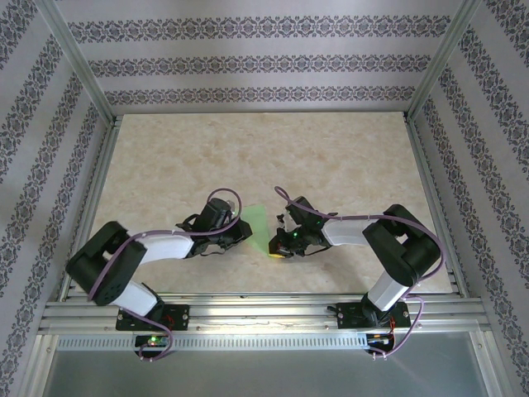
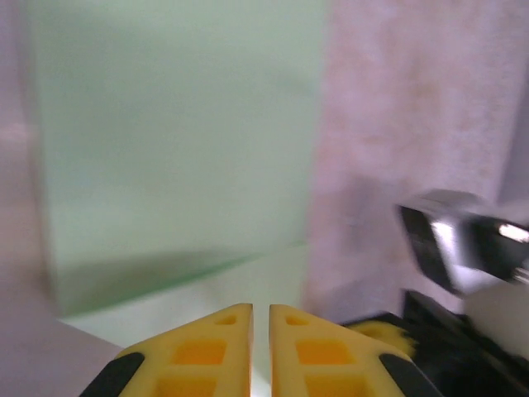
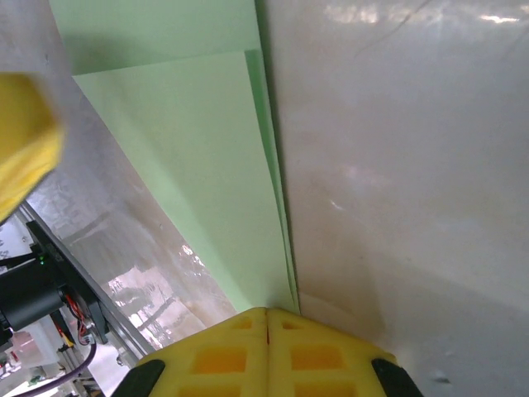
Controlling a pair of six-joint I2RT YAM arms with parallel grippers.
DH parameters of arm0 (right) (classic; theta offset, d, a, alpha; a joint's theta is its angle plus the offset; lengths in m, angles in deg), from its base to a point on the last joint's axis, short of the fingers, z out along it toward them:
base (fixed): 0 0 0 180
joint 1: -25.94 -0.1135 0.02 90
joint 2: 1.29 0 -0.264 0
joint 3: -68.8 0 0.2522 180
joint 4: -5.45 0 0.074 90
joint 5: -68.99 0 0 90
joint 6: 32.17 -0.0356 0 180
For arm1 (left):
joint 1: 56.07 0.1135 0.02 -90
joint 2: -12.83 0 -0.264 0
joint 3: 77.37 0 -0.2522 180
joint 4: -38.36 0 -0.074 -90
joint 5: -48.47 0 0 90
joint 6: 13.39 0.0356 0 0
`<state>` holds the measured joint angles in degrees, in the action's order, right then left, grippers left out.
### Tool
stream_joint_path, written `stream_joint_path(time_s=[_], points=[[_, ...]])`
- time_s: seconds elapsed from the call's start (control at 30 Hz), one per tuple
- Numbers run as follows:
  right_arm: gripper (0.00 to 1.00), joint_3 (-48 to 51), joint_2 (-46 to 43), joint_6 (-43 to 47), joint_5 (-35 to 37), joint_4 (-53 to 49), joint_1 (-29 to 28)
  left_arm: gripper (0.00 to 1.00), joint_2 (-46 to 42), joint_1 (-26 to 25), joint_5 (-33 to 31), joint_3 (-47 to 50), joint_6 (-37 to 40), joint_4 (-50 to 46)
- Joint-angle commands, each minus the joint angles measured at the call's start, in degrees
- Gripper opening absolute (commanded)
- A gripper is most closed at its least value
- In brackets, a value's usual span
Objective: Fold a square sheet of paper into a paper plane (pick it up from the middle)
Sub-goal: Third fold the triangle at the center of the table.
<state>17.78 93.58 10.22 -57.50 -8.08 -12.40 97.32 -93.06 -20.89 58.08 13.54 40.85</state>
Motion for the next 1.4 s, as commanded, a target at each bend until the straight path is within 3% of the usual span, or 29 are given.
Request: stream_joint_path(time_s=[0.0, 0.2, 0.43, 0.93, 1.13, 1.37], points=[[0.01, 1.13, 0.25, 1.41, 3.79, -4.68, 0.49, 0.09, -1.86, -2.07, -1.79, -0.99, 2.58, -1.63], [0.00, 1.39, 0.76, 2.17, 4.43, -5.46, 0.55, 0.02, 5.22, -3.31, 1.24, -0.25, 0.04, 5.83], [0.00, 1.70, 0.84, 3.20, 5.54, -6.90, 0.54, 0.02, 7.29, -1.15, -0.45, 2.28, 1.01, 5.77], [0.00, 1.92, 2.19, 5.12, 5.89, -8.48, 0.54, 0.06, 1.94, 8.54, 1.46, 7.22, 6.80, 2.16], [0.01, 1.29, 0.32, 5.21, 5.16, -5.80, 0.63, 0.09, -3.59, 9.92, 1.40, 3.77, 8.16, -4.31], [0.14, -1.00, -6.39, 6.26, 3.25, -1.26, 1.36, 0.15, -5.65, 9.84, 2.20, -1.71, 10.93, -10.91]])
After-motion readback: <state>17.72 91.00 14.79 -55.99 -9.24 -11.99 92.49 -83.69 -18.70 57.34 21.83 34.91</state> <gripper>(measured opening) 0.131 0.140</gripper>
